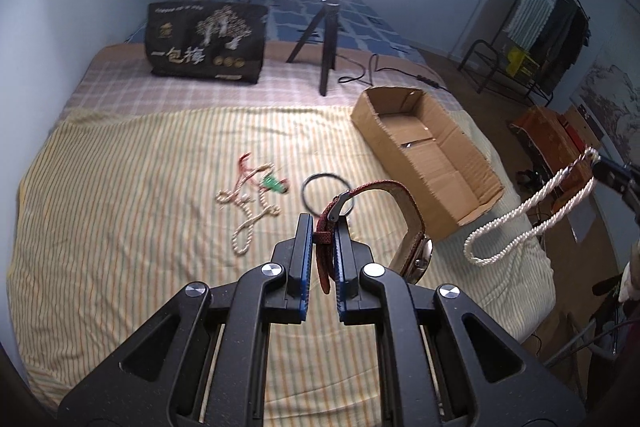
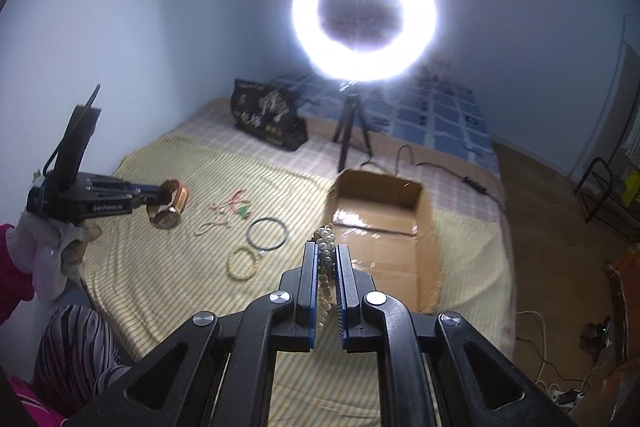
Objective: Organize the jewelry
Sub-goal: 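Lift the watch with the left tool while the right tool lifts the pearl necklace, then carry the watch and pearl necklace over the cardboard box with both tools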
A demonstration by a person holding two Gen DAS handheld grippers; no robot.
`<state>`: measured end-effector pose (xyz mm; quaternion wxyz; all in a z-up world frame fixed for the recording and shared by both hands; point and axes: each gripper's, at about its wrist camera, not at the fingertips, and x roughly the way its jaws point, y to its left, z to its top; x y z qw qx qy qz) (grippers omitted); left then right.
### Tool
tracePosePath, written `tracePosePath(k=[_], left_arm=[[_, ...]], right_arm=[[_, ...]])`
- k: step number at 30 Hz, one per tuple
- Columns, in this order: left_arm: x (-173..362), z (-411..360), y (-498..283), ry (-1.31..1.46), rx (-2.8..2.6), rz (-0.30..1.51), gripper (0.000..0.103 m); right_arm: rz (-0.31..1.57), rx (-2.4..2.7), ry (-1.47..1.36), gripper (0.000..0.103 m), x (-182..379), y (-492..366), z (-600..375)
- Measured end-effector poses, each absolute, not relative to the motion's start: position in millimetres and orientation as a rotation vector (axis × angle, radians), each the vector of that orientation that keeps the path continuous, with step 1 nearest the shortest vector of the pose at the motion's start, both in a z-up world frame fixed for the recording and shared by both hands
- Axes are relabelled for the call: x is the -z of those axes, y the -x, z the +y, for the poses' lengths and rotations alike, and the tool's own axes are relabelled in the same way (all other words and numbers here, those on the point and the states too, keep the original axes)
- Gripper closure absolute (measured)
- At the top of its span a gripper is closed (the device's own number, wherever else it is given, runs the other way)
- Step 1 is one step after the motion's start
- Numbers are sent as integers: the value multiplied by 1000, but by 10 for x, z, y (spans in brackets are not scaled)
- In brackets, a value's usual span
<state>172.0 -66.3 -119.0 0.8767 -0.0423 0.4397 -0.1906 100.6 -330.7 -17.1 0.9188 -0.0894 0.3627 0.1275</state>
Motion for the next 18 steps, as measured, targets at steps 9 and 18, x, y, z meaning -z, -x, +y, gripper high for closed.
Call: tracePosePath(k=[9,18], left_arm=[[1006,-1076,-2033,66,442,891,95],[1051,-1540,-2398,58,467,897,95]], right_arm=[[686,-191,172,98,-92,-1260,-3648],[686,-141,170,98,-38,-1661,-3888]])
